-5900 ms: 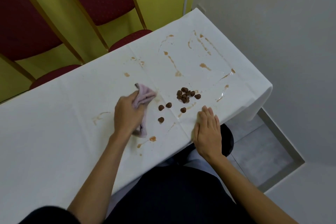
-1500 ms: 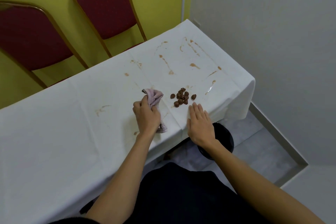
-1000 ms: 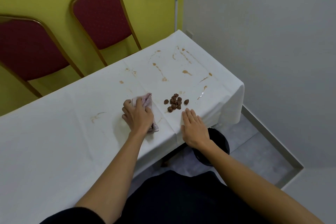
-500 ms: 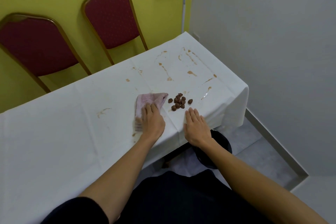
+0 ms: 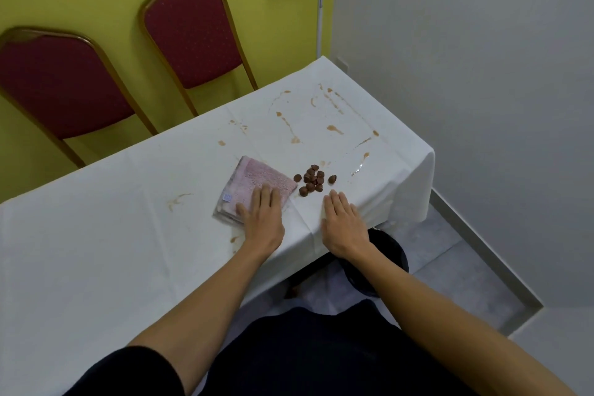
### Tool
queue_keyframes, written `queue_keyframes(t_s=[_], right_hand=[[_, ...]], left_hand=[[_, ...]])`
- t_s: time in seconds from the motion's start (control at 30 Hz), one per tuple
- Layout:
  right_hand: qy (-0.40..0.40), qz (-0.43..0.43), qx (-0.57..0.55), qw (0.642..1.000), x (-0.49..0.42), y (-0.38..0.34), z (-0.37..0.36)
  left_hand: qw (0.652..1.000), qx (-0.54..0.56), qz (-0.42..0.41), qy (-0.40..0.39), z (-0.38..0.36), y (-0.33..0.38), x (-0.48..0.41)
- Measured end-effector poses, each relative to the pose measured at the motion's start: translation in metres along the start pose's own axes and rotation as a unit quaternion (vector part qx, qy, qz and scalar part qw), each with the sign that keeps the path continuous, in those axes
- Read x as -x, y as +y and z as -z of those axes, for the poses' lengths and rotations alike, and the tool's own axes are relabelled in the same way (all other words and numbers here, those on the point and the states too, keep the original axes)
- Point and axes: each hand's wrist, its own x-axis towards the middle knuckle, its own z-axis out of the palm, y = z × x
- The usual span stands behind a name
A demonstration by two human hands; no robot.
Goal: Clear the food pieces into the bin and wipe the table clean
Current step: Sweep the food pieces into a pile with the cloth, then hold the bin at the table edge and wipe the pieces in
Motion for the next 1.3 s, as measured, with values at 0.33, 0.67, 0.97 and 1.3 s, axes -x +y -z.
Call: queue_keyframes(t_s=[0.33, 0.67, 0.97, 1.3], right_hand=[[0.031, 0.012, -0.039, 0.999, 0.008, 0.006, 0.000], [0.096, -0.021, -0.092, 0.991, 0.065, 0.047, -0.009], [0.102, -0.152, -0.177, 0.967, 0.121, 0.107, -0.048], [0.118, -0.292, -0.295, 0.902, 0.131, 0.175, -0.108]], left_hand=[[0.992, 0.127, -0.013, 0.012, 0.020, 0.041, 0.011], [0.964, 0.238, -0.113, -0.030, 0.013, 0.106, 0.043], [0.945, 0.246, -0.130, -0.174, -0.020, 0.141, 0.060], [0.921, 0.253, -0.076, -0.286, -0.096, 0.173, 0.024]])
